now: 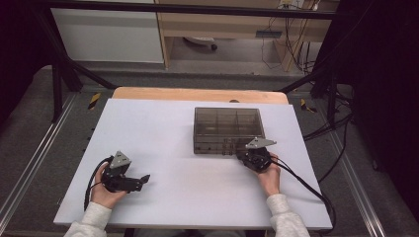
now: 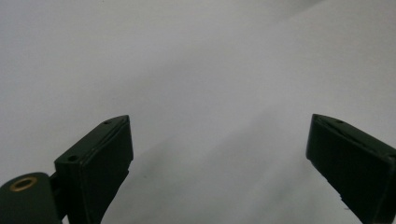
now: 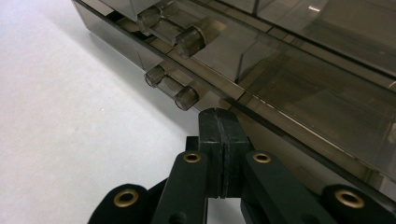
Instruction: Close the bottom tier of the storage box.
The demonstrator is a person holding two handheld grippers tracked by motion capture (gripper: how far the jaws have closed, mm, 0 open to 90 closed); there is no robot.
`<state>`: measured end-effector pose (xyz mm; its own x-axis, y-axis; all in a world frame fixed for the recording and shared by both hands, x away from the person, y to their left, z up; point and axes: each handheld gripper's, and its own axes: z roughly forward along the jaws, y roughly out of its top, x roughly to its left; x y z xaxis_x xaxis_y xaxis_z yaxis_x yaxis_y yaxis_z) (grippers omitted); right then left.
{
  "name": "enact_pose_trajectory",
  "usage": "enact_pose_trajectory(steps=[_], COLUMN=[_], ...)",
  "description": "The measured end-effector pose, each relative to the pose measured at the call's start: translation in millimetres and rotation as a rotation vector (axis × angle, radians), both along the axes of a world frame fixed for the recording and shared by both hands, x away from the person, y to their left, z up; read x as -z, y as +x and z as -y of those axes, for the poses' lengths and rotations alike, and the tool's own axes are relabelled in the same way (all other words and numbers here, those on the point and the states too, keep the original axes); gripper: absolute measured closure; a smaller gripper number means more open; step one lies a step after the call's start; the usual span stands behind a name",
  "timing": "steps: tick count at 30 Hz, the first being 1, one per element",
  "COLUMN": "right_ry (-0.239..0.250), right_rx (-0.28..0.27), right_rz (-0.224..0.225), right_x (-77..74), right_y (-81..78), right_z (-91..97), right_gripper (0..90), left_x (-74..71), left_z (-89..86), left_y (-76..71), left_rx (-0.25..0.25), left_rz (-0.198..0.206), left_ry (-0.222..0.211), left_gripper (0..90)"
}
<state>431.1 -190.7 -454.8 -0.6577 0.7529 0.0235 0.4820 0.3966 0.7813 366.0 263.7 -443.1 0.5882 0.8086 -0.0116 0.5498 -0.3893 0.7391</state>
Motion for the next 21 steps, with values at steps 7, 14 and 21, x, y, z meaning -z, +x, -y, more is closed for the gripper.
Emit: enact_pose_trajectory(steps=[7,14,21], right_ry=[0.001,0.002,0.002], right_rx=[0.005,0.011,0.009], right_rz=[0.002,0.003,0.003], right_x=[0.2,0.3,0.6], right_y=[1.8,2.7,3.1], right_z=[0.3,0.5,0.2], right_gripper=[90.0,90.0,89.7], left_x=[-0.3,-0.2,-0.2], left_z=[-0.4,-0.2,0.0], left_y=[-0.2,-0.1,-0.3], left_rx=[-0.001,0.0,0.001], left_rz=[-0.001,0.0,0.0], left_ry=[0.0,0.0,0.0], left_gripper=[7.2,7.2,7.2])
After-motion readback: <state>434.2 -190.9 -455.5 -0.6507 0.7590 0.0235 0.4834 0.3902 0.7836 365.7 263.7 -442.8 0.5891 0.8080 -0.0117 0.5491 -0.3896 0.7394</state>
